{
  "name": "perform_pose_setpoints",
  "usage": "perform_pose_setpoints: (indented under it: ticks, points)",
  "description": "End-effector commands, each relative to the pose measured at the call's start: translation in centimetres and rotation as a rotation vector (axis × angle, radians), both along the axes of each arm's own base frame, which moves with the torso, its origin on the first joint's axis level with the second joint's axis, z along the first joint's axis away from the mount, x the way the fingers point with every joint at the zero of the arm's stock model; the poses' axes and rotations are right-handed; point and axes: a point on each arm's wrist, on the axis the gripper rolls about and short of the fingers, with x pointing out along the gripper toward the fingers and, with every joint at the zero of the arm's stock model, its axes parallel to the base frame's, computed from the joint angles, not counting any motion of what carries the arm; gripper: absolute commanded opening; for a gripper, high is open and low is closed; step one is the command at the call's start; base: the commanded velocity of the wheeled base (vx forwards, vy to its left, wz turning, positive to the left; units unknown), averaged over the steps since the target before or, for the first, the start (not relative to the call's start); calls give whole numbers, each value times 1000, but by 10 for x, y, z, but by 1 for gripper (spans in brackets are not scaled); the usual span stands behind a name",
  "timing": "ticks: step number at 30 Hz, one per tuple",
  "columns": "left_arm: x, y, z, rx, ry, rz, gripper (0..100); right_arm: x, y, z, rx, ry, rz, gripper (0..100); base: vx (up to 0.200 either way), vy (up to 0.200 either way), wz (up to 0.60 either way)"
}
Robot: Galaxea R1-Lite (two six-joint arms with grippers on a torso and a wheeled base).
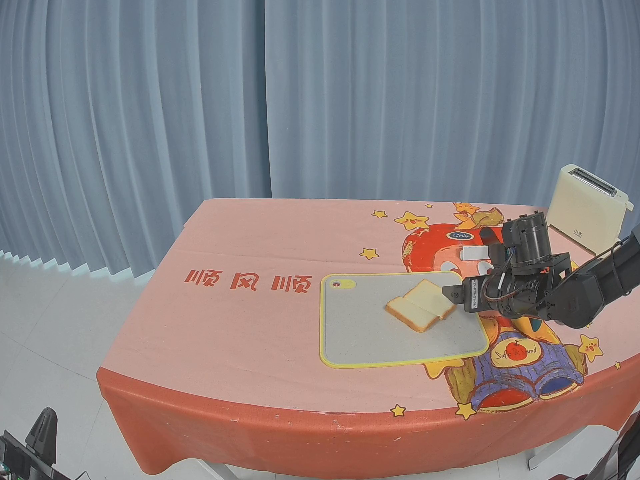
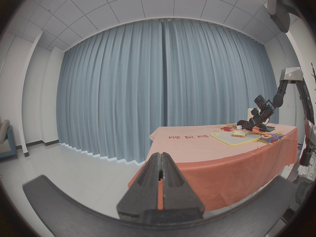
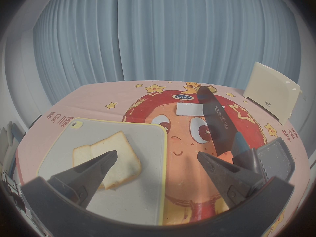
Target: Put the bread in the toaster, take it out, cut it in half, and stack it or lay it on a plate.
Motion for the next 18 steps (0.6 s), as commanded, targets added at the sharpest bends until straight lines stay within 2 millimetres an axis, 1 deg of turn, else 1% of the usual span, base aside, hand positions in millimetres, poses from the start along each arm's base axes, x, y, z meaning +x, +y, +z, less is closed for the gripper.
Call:
perform_pose_setpoints:
  ticks: [1,8,18]
  points:
    - [1,0,-5,0,15,1,0,3,1,-5,-5,12,-3,100,0,0,0]
    - [1,0,-5,0,15,1,0,6,-4,-5,-6,11,-17,100,0,0,0]
    - [1,0,-5,0,15,1,0,8,-4,-7,-22,11,-38,100,0,0,0]
